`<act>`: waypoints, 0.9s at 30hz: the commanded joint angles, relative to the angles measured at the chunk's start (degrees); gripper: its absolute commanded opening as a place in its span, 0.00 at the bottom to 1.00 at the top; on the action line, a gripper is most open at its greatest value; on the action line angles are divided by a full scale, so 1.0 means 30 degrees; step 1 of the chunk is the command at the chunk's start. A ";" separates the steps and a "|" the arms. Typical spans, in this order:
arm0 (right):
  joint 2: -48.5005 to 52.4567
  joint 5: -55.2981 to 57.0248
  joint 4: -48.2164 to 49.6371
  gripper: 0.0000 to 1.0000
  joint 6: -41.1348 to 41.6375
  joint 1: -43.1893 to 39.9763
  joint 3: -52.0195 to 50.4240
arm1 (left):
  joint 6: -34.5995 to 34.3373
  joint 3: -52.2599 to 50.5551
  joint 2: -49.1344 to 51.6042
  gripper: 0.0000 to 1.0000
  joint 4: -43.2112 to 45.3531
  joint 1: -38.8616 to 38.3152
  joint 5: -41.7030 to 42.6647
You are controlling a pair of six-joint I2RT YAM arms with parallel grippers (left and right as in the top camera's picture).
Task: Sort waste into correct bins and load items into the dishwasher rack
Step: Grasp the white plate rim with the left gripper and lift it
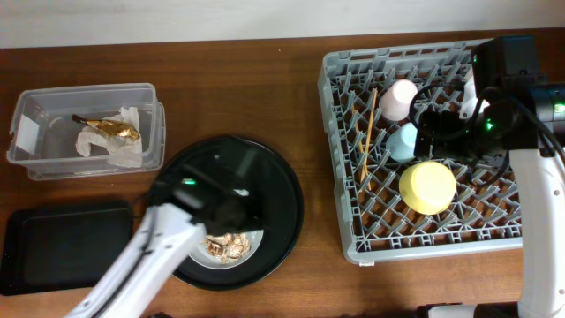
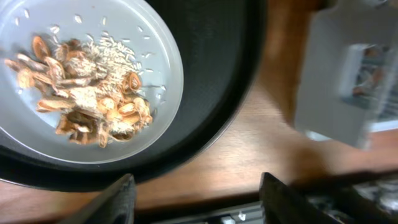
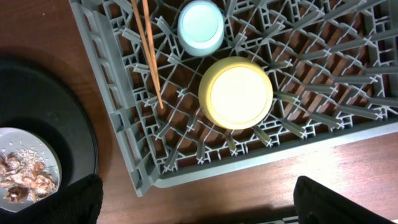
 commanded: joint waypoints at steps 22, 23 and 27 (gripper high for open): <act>-0.0306 0.0291 -0.0007 0.98 0.0175 -0.0080 -0.0051 | -0.7264 -0.0168 1.1446 0.32 0.5311 -0.2812 -0.6878; -0.0306 0.0291 -0.0007 0.98 0.0175 -0.0080 -0.0051 | -0.7264 -0.0168 1.1446 0.29 0.5297 -0.2812 -0.6870; -0.0306 0.0291 -0.0007 0.98 0.0175 -0.0080 -0.0051 | -0.7257 -0.0153 1.1438 0.06 0.4488 -0.2812 -0.6885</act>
